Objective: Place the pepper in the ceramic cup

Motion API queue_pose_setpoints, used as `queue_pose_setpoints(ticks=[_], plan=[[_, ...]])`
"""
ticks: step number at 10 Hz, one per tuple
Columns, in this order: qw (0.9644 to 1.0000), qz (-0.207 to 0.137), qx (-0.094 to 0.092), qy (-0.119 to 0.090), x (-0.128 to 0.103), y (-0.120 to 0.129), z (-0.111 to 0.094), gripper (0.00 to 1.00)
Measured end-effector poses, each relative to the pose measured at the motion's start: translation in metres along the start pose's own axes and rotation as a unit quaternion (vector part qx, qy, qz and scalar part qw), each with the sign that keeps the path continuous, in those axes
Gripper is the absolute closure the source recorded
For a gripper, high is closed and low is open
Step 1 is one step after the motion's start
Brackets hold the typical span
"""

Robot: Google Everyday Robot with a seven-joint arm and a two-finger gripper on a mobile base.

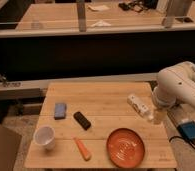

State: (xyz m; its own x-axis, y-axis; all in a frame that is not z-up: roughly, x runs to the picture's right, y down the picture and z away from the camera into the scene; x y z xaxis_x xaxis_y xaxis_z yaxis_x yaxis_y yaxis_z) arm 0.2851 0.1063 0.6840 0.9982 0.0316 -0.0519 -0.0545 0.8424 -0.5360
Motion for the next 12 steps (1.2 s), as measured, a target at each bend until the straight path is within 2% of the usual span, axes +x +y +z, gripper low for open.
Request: queue_pose_setpoints(ticks=[2, 4, 8, 10, 12], plan=[[0.9998, -0.017, 0.002, 0.004, -0.013, -0.001, -0.003, 0.2], [0.9991, -0.042, 0.004, 0.005, -0.047, -0.002, -0.008, 0.2], [0.9972, -0.074, 0.006, 0.012, -0.064, -0.002, -0.012, 0.2], [0.9943, -0.106, 0.006, 0.014, -0.09, -0.002, -0.014, 0.2], [0.992, -0.125, 0.008, 0.017, -0.104, -0.002, -0.016, 0.2]])
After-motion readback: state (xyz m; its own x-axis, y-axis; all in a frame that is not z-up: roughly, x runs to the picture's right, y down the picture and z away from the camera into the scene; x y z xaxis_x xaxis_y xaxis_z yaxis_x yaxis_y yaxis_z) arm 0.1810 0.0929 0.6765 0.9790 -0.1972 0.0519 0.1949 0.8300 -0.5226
